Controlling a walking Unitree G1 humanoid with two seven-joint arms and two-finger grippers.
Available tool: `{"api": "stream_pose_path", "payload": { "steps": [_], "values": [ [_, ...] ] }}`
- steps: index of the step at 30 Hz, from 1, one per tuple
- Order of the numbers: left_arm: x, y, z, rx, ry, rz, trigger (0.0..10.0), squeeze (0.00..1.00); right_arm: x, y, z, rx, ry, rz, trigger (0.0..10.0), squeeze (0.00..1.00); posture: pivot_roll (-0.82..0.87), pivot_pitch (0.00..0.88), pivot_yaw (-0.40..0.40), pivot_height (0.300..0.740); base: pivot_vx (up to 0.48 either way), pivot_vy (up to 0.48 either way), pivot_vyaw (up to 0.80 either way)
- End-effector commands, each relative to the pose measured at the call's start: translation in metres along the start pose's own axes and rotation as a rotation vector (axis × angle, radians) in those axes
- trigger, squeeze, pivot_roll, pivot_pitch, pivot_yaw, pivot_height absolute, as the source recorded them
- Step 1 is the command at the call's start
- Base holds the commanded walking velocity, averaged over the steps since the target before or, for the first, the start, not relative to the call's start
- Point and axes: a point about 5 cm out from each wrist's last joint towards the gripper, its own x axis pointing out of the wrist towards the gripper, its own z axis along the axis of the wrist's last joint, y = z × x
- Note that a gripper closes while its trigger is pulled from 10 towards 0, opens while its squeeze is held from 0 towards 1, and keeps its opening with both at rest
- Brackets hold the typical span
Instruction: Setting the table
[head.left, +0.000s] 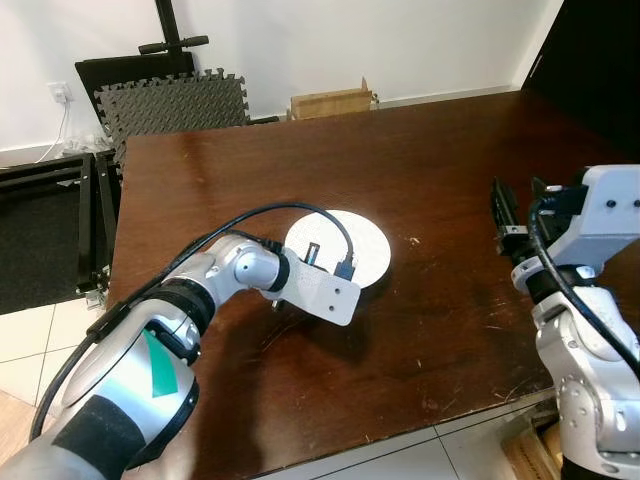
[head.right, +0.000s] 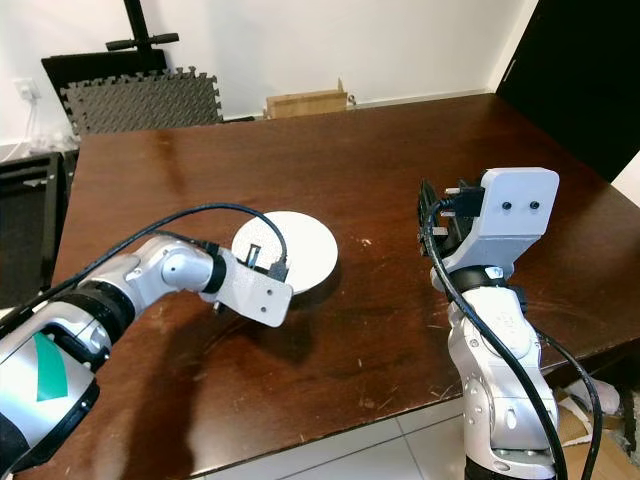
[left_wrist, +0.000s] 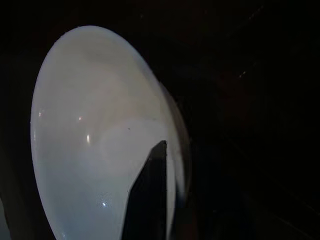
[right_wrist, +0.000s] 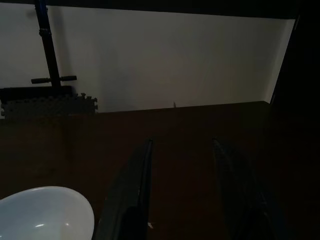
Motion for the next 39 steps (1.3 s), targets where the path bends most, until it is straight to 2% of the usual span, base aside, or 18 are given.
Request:
{"api": "stream_pose_path", "payload": {
  "steps": [1, 2, 3, 4, 5, 6, 9, 13, 20, 23, 27, 35, 38, 39],
  "values": [
    [0.0, -0.003, -0.001, 0.018, 0.007, -0.024, 0.0, 0.0, -0.003, -0.002, 0.001, -0.001, 0.002, -0.006, 10.0, 0.0, -0.06, 0.236, 0.067, 0.74, 0.0, 0.0, 0.0],
    [0.0, -0.003, -0.001, 0.017, 0.01, -0.02, 0.0, 0.0, -0.003, -0.002, 0.001, -0.001, 0.002, -0.007, 10.0, 0.0, -0.06, 0.238, 0.069, 0.74, 0.0, 0.0, 0.0],
    [0.0, -0.003, -0.001, 0.015, 0.013, -0.017, 1.5, 0.0, -0.003, -0.002, 0.001, -0.001, 0.003, -0.007, 10.0, 0.0, -0.06, 0.238, 0.069, 0.74, 0.0, 0.0, 0.0],
    [0.0, -0.003, -0.001, 0.015, 0.013, -0.017, 1.5, 0.0, -0.003, -0.002, 0.001, -0.001, 0.003, -0.007, 10.0, 0.0, -0.06, 0.238, 0.069, 0.74, 0.0, 0.0, 0.0],
    [0.001, -0.002, -0.002, 0.014, 0.015, -0.013, 6.2, 0.0, -0.003, -0.002, 0.0, -0.001, 0.003, -0.008, 10.0, 0.0, -0.06, 0.238, 0.069, 0.74, 0.0, 0.0, 0.0],
    [0.001, -0.002, -0.002, 0.012, 0.019, -0.01, 10.0, 0.0, -0.003, -0.002, 0.0, -0.001, 0.004, -0.009, 10.0, 0.0, -0.06, 0.241, 0.07, 0.74, 0.0, 0.0, 0.0],
    [0.001, 0.0, -0.004, 0.004, 0.045, 0.011, 10.0, 0.0, -0.003, -0.003, 0.0, -0.002, 0.005, -0.012, 10.0, 0.0, -0.06, 0.245, 0.072, 0.74, 0.0, 0.0, 0.0],
    [0.001, 0.002, -0.009, -0.059, 0.092, 0.032, 10.0, 0.0, -0.004, -0.003, 0.0, -0.001, 0.007, -0.013, 10.0, 0.0, -0.06, 0.254, 0.072, 0.74, 0.0, 0.0, 0.0],
    [0.004, 0.007, -0.011, -0.096, 0.16, 0.091, 10.0, 0.0, -0.004, -0.001, 0.001, 0.002, 0.007, -0.011, 10.0, 0.0, -0.07, 0.267, 0.08, 0.74, 0.0, 0.0, 0.0],
    [0.005, 0.01, -0.011, -0.121, 0.161, 0.107, 10.0, 0.0, -0.005, -0.002, 0.001, 0.002, 0.007, -0.013, 10.0, 0.0, -0.07, 0.269, 0.082, 0.74, 0.0, 0.0, 0.0],
    [0.003, 0.016, -0.012, -0.103, 0.199, 0.128, 10.0, 0.0, -0.006, -0.003, 0.002, -0.001, 0.006, -0.021, 10.0, 0.0, -0.07, 0.274, 0.09, 0.74, 0.0, 0.0, 0.0],
    [0.0, 0.024, -0.011, -0.119, 0.209, 0.15, 10.0, 0.0, -0.009, -0.004, 0.002, -0.003, 0.007, -0.032, 10.0, 0.0, -0.08, 0.275, 0.099, 0.74, 0.0, 0.0, 0.0],
    [0.0, 0.026, -0.009, -0.165, 0.19, 0.143, 10.0, 0.0, -0.009, -0.005, 0.002, -0.003, 0.007, -0.035, 10.0, 0.0, -0.08, 0.275, 0.099, 0.74, 0.0, 0.0, 0.0],
    [0.0, 0.026, -0.009, -0.172, 0.184, 0.139, 10.0, 0.6, -0.009, -0.005, 0.002, -0.003, 0.007, -0.035, 10.0, 0.0, -0.08, 0.275, 0.099, 0.74, 0.0, 0.0, 0.0]
  ]
}}
